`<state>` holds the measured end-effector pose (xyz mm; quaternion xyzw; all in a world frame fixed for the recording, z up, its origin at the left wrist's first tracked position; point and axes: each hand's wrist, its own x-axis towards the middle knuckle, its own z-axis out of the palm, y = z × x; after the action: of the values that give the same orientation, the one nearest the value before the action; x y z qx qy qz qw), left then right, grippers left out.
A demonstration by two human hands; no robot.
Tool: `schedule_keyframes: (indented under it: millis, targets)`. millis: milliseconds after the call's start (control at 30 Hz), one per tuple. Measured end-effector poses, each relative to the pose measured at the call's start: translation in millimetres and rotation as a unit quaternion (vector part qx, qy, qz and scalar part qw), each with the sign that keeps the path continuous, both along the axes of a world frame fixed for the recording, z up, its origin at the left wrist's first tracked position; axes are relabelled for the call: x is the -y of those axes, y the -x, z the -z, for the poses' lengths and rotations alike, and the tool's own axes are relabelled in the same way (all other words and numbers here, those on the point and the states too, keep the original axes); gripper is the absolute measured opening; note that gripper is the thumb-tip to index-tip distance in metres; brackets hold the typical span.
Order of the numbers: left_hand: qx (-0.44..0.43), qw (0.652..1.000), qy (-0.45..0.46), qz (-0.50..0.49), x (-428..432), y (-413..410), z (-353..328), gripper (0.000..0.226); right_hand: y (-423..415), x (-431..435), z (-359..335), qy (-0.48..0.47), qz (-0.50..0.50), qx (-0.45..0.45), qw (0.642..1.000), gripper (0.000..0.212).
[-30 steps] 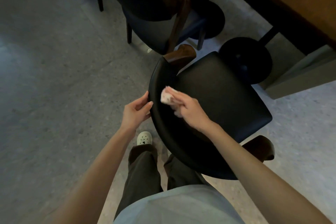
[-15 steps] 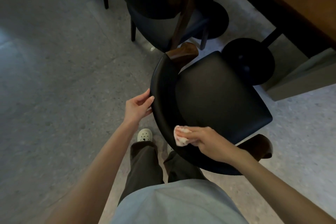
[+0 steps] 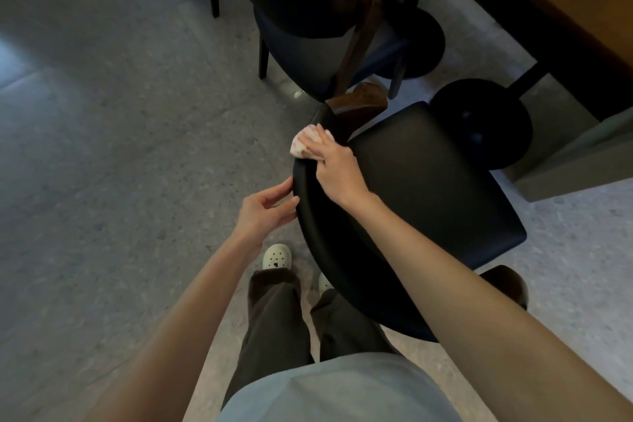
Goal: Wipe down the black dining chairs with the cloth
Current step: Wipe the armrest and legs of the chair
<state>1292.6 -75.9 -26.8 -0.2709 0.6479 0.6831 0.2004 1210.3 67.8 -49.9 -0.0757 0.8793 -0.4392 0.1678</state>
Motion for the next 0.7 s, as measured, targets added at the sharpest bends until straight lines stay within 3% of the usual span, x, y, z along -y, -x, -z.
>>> schedule_keyframes:
  millis: [200, 400, 567, 700]
  targets:
    - [-0.020, 0.996, 0.003, 0.089, 7.9, -5.7, 0.6, 0.055, -97.8, -43.5, -11.9, 0.065, -0.101, 0.057, 0.991, 0.058]
    - [-0.007, 0.993, 0.014, 0.114, 10.3, -5.5, -3.7, 0.059, -115.3, -98.4, -37.6, -0.003, -0.207, 0.125, 0.970, 0.046]
    - [0.002, 0.993, 0.029, 0.118, 9.8, -7.6, -5.4, 0.060, -55.2, -68.8, -37.2, 0.101, -0.003, 0.088, 0.991, 0.049]
    - [0.012, 0.993, 0.038, 0.108, 10.1, -9.1, -10.9, 0.058, -8.3, -7.7, -16.2, 0.057, 0.021, 0.047, 0.997, 0.059]
